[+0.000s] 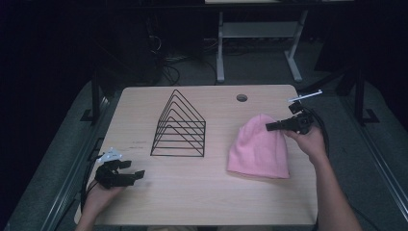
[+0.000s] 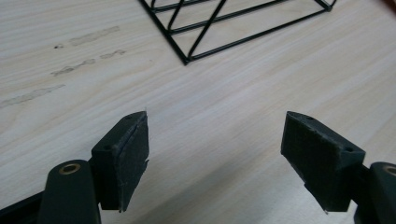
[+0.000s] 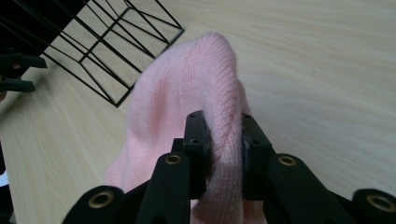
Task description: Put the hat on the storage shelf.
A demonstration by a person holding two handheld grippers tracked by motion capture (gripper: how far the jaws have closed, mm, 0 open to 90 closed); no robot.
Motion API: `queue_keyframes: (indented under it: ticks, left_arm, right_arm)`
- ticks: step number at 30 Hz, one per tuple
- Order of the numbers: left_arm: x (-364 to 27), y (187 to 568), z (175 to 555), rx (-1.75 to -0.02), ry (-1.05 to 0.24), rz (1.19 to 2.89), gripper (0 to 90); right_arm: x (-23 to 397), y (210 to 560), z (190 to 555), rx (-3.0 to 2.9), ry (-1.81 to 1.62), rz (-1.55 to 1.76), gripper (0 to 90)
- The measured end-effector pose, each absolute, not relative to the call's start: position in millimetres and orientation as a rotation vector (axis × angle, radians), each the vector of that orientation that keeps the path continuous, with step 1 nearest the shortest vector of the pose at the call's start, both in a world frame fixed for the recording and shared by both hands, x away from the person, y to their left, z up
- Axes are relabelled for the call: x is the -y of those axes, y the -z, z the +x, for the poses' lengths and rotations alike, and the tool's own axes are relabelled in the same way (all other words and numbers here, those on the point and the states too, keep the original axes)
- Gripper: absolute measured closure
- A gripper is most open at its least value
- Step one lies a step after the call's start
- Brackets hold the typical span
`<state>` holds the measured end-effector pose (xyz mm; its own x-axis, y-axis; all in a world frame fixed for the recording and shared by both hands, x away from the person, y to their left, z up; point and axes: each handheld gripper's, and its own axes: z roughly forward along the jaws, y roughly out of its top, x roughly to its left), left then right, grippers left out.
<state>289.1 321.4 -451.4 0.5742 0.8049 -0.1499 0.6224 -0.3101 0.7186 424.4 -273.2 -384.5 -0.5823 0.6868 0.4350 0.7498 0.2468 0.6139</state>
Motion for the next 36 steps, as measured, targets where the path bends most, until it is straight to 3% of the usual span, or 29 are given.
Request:
queue_keyframes:
  ticks: [19, 36]
  left_arm:
    - [-317.7, 419.3, 289.3, -1.032, -0.265, 2.058, 23.7]
    - [-311.2, 392.4, 292.5, -0.928, -0.241, 2.099, 24.1]
  right_arm:
    - [263.0, 312.9, 400.5, 2.633, 1.387, -1.254, 76.7]
    - [257.4, 290.6, 395.1, 2.669, 1.431, -1.201, 76.7]
